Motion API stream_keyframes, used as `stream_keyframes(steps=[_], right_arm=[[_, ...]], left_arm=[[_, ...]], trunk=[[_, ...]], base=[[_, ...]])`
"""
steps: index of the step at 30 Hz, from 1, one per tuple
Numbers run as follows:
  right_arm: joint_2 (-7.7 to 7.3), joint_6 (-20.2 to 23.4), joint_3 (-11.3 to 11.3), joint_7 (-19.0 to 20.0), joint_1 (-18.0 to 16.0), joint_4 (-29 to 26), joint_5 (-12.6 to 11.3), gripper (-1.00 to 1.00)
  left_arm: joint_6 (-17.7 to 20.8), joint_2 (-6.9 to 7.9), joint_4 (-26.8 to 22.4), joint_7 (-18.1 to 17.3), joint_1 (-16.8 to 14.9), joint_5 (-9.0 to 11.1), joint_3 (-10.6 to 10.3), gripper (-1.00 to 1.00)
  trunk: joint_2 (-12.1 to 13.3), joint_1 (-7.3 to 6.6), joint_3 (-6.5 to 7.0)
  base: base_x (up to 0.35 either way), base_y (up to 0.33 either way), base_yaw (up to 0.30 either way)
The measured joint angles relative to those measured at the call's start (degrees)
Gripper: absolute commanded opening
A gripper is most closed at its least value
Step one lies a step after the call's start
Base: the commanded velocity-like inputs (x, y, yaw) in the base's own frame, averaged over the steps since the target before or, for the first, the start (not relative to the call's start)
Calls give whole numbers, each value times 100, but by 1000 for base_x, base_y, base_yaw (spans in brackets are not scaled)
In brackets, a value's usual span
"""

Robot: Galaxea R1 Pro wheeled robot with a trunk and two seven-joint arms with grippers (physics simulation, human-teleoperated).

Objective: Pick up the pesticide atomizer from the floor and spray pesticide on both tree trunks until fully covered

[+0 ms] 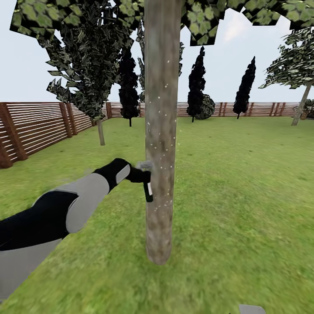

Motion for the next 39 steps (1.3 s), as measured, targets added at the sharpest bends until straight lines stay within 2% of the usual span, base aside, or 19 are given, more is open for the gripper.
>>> stream_keyframes(steps=[2,3,5,6,7,8,9,10,14,20,27,39], right_arm=[[5,0,0,0,5,0,0,100],[6,0,-1,0,18,0,0,100],[7,0,0,0,30,0,0,100],[8,0,0,0,37,0,0,100],[8,-1,2,0,41,0,1,100],[8,-1,4,0,42,0,1,100],[14,-1,8,1,43,0,1,100],[20,-1,8,1,44,0,2,100],[117,0,11,2,44,-1,4,100],[197,10,8,4,45,0,-5,100],[229,13,8,8,46,-3,-7,100],[235,19,8,7,47,0,-7,100]], left_arm=[[-302,0,3,-1,283,11,19,-100],[-521,0,4,-2,536,24,44,-100],[-1253,0,5,5,1298,-11,-28,-100],[-1692,0,-2,3,1681,12,24,-100],[-2137,111,16,11,2151,-4,-20,-100],[-2347,194,6,10,2353,-13,-46,-100],[-2813,321,-2,8,2572,2,-13,-100],[-2968,404,1,6,2669,4,-15,-100],[-3099,482,0,-1,2866,10,4,-100],[-3124,488,0,-4,2959,-2,0,-100],[-3125,488,0,-2,2986,0,9,-100],[-3125,487,3,-26,2986,-32,8,-100]], trunk=[[0,0,0],[-1,-1,1],[0,0,0],[-1,-1,0],[0,0,0],[0,0,0],[-1,-1,0],[-1,-1,0],[-1,-1,1],[-1,-2,1],[-2,-4,1],[-2,-4,1]], base=[[0,0,0],[0,0,0],[0,0,0],[0,0,0],[0,0,0],[0,0,0],[0,0,0],[0,0,0],[27,72,0],[127,301,0],[288,697,-24],[289,700,-272]])
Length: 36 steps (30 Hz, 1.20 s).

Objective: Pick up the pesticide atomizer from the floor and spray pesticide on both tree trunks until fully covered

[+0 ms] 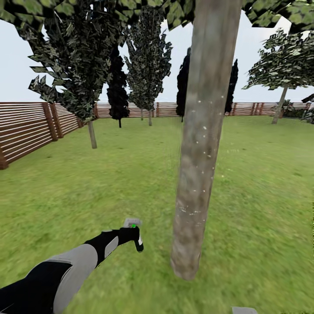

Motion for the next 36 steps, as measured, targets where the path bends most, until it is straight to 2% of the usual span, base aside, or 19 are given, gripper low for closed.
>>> stream_keyframes(steps=[7,17,24,26,32,36], right_arm=[[0,-2,0,0,5,1,0,100],[83,-2,0,-4,8,5,0,100],[107,-2,1,-6,7,7,0,100],[108,-2,0,-4,7,5,0,100],[106,-2,-1,-2,8,-2,-1,100],[106,-2,0,-5,7,-2,0,100]], left_arm=[[0,0,0,-8,0,0,0,-100],[0,1,-2,-27,2,0,0,-100],[-7,1,-4,-31,3,0,0,-100],[-8,-4,-3,-30,2,0,0,-100],[-8,-8,-2,-29,1,0,-4,-100],[-8,-8,-3,-30,2,-1,-9,-100]], trunk=[[0,1,0],[1,3,0],[1,2,0],[0,1,0],[0,16,0],[1,17,0]], base=[[214,700,-297],[12,336,-300],[40,101,-300],[211,202,-300],[602,455,-207],[232,220,-280]])
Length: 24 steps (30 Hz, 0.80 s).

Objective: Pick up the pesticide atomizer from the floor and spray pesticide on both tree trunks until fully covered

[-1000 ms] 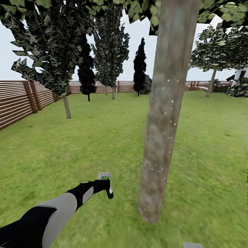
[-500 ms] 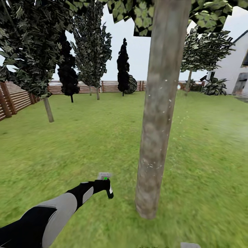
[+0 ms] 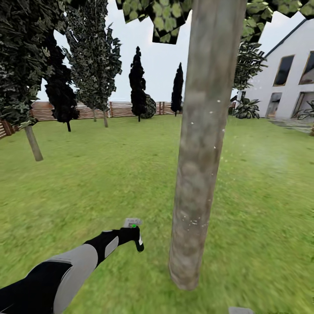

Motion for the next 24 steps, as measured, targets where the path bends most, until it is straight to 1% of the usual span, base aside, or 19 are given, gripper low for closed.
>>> stream_keyframes(steps=[1,3,5,11,16,20,24], right_arm=[[0,0,0,0,0,0,0,100],[0,0,0,-1,0,1,0,100],[0,0,0,-2,0,1,0,100],[0,-1,1,-2,-1,4,0,100],[0,1,0,1,0,0,0,100],[0,1,0,1,0,0,0,100],[0,1,0,1,1,-1,0,100]], left_arm=[[2,0,-1,0,0,2,4,-100],[0,0,0,-12,0,0,0,-100],[0,1,-2,-17,0,2,4,-100],[0,1,-2,-19,1,1,3,-100],[0,0,0,-17,0,1,8,-100],[3,1,0,-19,0,1,9,-100],[5,1,0,-25,-1,1,9,-100]], trunk=[[-2,-16,0],[1,5,0],[-1,-12,0],[-1,-14,0],[-1,-14,0],[-1,-14,0],[-1,-14,0]], base=[[1,172,-296],[-238,136,-299],[-198,93,-300],[-36,45,-300],[-2,272,-298],[0,322,-156],[0,317,-277]])
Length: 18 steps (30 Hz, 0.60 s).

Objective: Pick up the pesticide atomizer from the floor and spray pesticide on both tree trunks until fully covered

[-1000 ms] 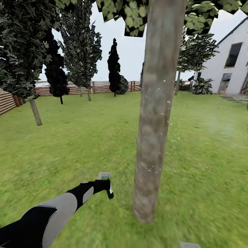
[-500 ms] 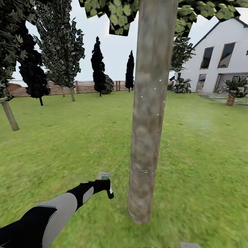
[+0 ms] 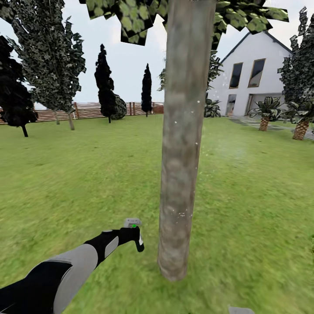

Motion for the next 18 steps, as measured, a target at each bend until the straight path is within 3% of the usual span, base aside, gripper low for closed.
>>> stream_keyframes(steps=[7,14,18], right_arm=[[0,-2,-1,-3,-1,2,1,100],[0,0,-1,0,0,0,0,100],[0,-1,0,-2,-1,1,0,100]], left_arm=[[-5,0,-2,-2,2,0,-6,-100],[-3,-1,0,-4,0,0,-3,-100],[-4,-1,-2,-227,1,0,-6,-100]], trunk=[[0,0,0],[0,0,0],[1,1,0]], base=[[0,69,-298],[-11,292,-153],[-105,176,-289]])
